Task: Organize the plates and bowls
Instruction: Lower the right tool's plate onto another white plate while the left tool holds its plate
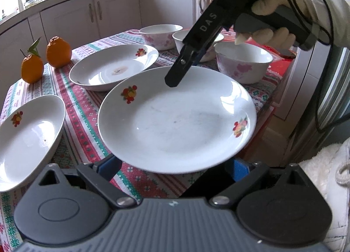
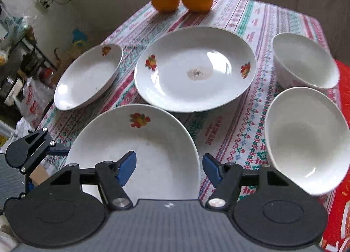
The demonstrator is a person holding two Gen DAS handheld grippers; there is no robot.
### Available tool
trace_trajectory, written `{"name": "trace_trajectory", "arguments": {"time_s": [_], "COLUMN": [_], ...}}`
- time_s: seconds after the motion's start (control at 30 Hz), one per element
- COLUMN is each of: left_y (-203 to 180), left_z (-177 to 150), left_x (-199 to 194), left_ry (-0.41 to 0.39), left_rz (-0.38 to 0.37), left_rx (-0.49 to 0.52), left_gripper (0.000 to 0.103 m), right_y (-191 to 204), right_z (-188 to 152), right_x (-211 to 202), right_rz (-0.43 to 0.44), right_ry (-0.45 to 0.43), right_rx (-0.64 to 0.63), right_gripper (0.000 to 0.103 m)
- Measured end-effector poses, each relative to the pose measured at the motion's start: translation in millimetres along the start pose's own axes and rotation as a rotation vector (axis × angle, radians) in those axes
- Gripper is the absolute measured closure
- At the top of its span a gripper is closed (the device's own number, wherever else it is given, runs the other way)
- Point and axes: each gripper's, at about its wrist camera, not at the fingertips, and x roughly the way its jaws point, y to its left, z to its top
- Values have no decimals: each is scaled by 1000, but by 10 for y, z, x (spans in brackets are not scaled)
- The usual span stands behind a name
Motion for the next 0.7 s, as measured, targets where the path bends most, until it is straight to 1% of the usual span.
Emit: {"name": "trace_trajectory", "arguments": {"time_s": [0.17,0.3,0.7], "left_y": [-1,-3,21], "left_z": [-9,-12,-2], "left_x": [9,15,30], "left_ry": [-5,-8,-1], "left_rz": [0,-1,-19], "left_rx": [-13,-18,-36], "left_gripper": [4,4,4], "right_y": [-22,-19,-73], "right_z": [110,163,192], "right_x": [128,180,162], "right_rz": [31,32,63], "right_ry": [111,153,158], "right_rx": [-6,-18,14], "right_gripper": [39,41,41]}}
